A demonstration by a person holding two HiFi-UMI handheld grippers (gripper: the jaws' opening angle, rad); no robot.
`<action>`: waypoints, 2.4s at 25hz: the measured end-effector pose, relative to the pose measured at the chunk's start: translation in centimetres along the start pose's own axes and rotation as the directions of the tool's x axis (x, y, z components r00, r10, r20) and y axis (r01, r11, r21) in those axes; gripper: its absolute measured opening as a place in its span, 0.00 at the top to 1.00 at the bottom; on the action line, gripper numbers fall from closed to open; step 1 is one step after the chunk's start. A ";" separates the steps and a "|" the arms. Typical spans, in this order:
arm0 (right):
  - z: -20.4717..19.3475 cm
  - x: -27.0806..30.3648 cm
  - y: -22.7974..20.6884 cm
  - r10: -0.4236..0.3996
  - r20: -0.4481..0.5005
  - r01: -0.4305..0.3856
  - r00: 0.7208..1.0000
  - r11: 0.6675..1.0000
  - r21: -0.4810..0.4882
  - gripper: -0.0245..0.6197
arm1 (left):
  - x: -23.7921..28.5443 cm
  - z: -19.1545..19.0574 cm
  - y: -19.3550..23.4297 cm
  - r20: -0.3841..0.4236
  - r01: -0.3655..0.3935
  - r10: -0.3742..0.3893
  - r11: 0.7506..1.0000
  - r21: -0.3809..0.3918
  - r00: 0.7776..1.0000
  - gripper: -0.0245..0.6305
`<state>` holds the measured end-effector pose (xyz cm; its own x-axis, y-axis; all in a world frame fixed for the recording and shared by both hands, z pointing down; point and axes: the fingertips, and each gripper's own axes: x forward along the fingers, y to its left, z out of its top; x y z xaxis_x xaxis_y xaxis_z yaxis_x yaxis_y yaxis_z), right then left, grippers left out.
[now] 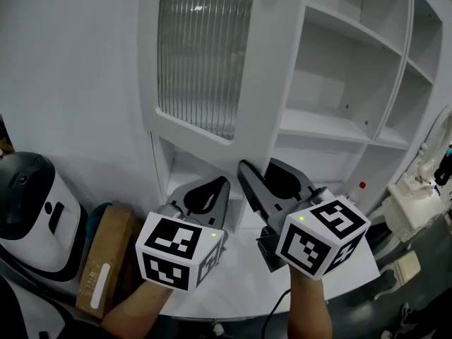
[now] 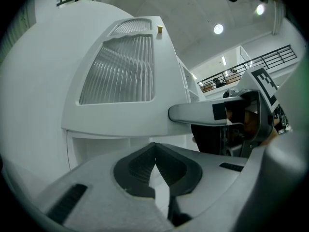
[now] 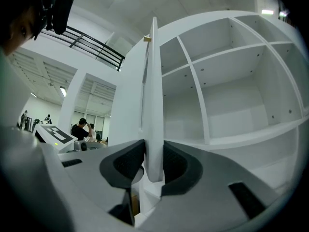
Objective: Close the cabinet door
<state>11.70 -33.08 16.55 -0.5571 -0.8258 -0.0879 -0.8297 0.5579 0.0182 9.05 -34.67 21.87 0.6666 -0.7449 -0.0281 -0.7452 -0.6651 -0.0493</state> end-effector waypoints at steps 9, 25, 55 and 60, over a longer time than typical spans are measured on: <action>-0.2 1.0 -2.9 0.030 0.007 -0.030 1.000 1.000 0.003 0.78 | 2.6 0.0 0.4 0.002 -0.039 0.039 0.999 0.013 0.999 0.94; -0.2 2.6 -7.5 0.006 0.003 -0.006 1.000 1.000 -0.026 0.73 | 7.5 0.6 -0.2 0.014 -0.044 0.044 0.999 0.020 0.999 0.94; -0.3 6.4 -13.4 -0.059 0.024 0.059 0.998 0.998 -0.009 0.65 | 13.1 0.2 2.3 0.002 -0.051 0.051 0.999 0.005 0.999 0.94; -0.6 6.8 -13.9 -0.070 0.040 0.071 0.997 0.997 -0.005 0.65 | 13.4 0.1 2.4 0.007 -0.046 0.046 0.999 0.012 0.999 0.94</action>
<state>19.47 -46.52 16.26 -0.4955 -0.8590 -0.1288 -0.8672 0.4977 0.0169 16.21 -46.18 21.29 0.6315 -0.7745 -0.0373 -0.7750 -0.6291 -0.0598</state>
